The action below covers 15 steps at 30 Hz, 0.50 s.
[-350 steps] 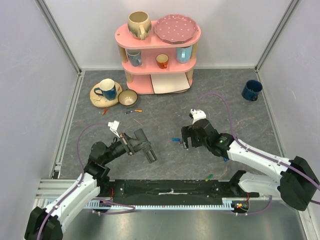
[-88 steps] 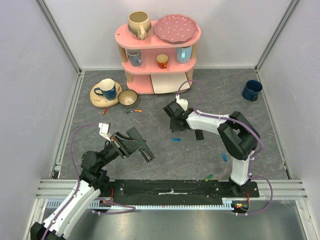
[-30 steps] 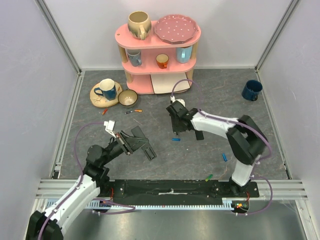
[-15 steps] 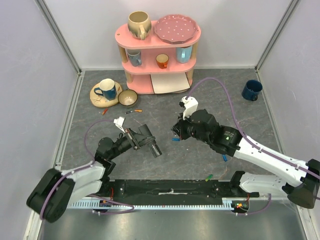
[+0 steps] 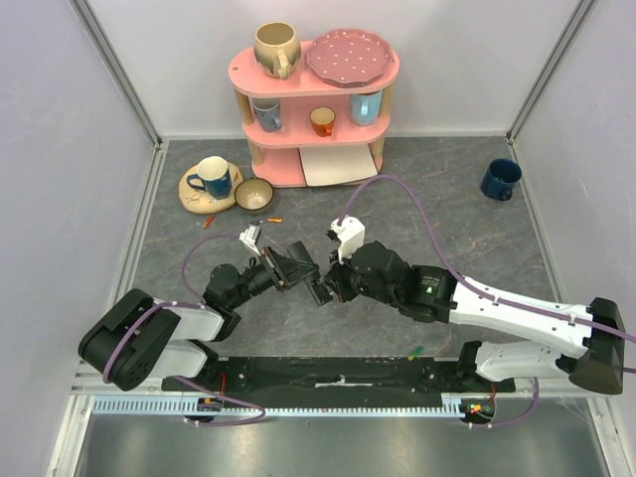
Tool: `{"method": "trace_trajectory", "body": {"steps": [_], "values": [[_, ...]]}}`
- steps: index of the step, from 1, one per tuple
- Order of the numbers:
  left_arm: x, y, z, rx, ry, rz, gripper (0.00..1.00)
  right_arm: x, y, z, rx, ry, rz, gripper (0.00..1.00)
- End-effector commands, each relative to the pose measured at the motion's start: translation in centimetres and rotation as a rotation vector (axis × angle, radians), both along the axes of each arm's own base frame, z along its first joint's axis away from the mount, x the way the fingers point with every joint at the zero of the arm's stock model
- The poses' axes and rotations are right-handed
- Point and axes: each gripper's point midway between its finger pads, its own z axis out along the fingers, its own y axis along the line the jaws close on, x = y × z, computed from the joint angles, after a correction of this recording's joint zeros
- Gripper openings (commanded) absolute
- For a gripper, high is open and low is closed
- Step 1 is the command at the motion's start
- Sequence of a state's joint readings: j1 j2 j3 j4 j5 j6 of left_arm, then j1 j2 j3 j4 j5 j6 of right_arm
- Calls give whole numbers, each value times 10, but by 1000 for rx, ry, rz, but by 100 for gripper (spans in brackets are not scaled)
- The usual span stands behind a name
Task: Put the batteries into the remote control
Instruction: Load the battery into the remote control.
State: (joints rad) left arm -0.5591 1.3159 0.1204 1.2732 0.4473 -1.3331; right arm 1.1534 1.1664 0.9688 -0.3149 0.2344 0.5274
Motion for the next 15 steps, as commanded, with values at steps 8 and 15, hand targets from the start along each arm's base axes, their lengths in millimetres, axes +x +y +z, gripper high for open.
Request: {"method": "trace_trajectory", "body": {"steps": [8,15], "values": [[-3,-4,66,-175,-183,-36,2,10,14,5,49,-90,-56,0],[-8,-5,71,-188,-191,-52,2,12,18,1,52,-132,-85,0]]}}
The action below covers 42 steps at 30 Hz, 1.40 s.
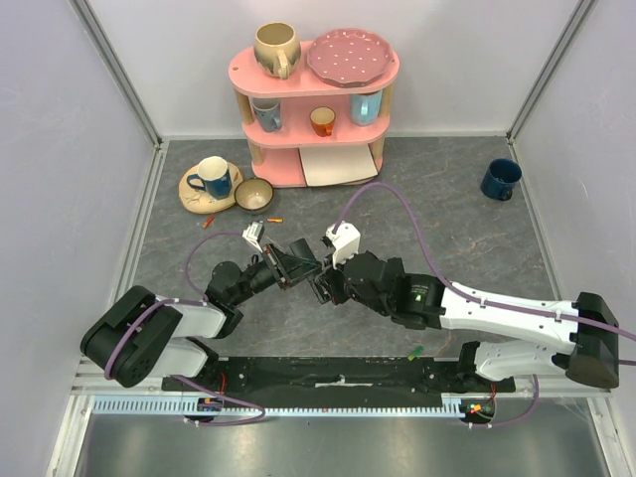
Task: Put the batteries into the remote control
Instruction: Load the battery into the remote control.
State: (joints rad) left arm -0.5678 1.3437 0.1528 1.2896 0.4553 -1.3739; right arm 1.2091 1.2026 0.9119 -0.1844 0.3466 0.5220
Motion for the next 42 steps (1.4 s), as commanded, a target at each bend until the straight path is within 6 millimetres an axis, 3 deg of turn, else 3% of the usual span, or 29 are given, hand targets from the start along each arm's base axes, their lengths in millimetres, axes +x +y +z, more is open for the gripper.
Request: {"method": "trace_trajectory", "body": {"steps": [1,17,33,42], "values": [[-12,2,64,-161,-207,-29,2,9,6,11,40,-72,-44,0],[-12,1,73,-181,-220,-35,2,7,2,4,34,-98,-80,0],[-12,2,73,-176,-237,-24,2,-5,14,12,85,-37,-53,0],[-10,4,82,-185,-266,-2,2,-11,8,-2,45,25,-69,0]]}}
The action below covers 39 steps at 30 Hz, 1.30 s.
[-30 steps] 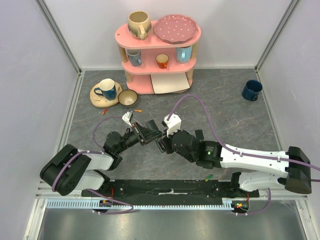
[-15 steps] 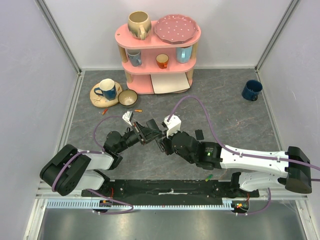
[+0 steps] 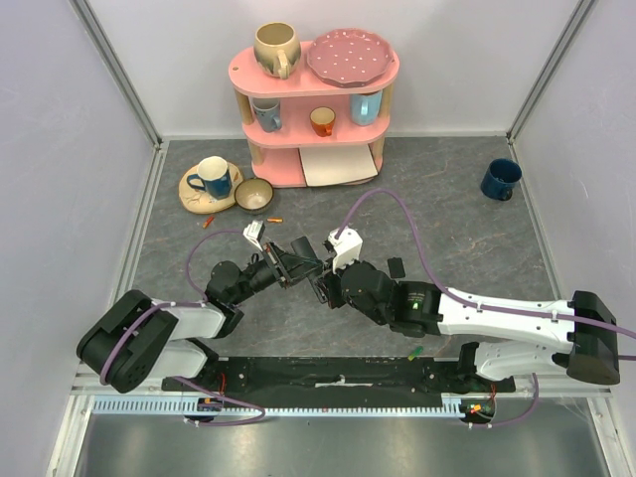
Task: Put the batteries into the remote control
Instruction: Load the battery into the remote control.
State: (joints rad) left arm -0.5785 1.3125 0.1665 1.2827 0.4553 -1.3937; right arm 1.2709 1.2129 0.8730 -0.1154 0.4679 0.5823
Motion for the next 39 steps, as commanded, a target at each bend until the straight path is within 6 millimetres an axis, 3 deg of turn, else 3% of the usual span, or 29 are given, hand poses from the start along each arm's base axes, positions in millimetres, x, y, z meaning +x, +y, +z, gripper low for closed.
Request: {"method": "trace_trajectory", "body": {"steps": [1,16,22,34,39], "values": [[-7,7,69,-157,-253,18,2,-8,3,0,0,51,2,0],[0,23,79,-137,-323,169,2,-18,13,-15,-31,136,8,0],[-3,22,80,-143,-326,165,2,-20,15,-29,-77,160,2,0],[-6,21,85,-163,-324,155,2,-17,14,-37,-110,171,-18,0],[-5,22,83,-162,-318,157,2,-17,12,-36,-106,172,-30,8]]}}
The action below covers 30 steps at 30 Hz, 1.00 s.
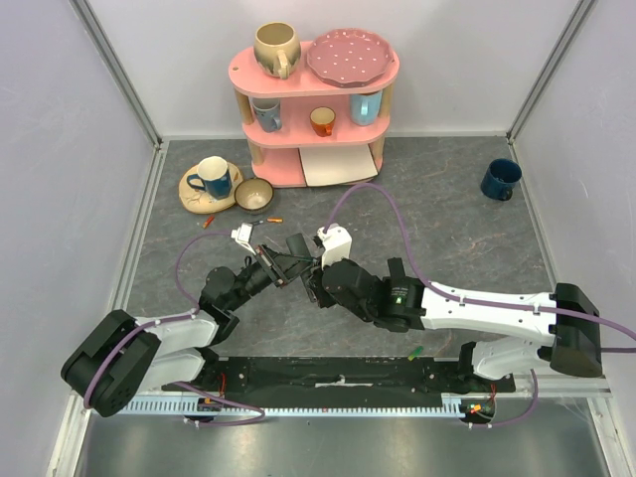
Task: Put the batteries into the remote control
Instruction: Load the battery into the remote control.
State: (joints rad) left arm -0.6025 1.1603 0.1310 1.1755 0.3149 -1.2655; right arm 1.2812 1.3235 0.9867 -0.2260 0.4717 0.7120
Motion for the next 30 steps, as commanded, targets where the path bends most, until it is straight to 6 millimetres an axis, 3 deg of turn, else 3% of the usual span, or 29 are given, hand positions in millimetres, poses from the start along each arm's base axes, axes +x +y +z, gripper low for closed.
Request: {"method": "trace_trajectory", "body": {"steps": [1,30], "values": [[-11,8,77,-193,-227,10,2,-14,-6,-25,-85,62,20,8],[-12,7,61,-146,-199,6,2,-5,-16,6,-48,24,-46,38]]}}
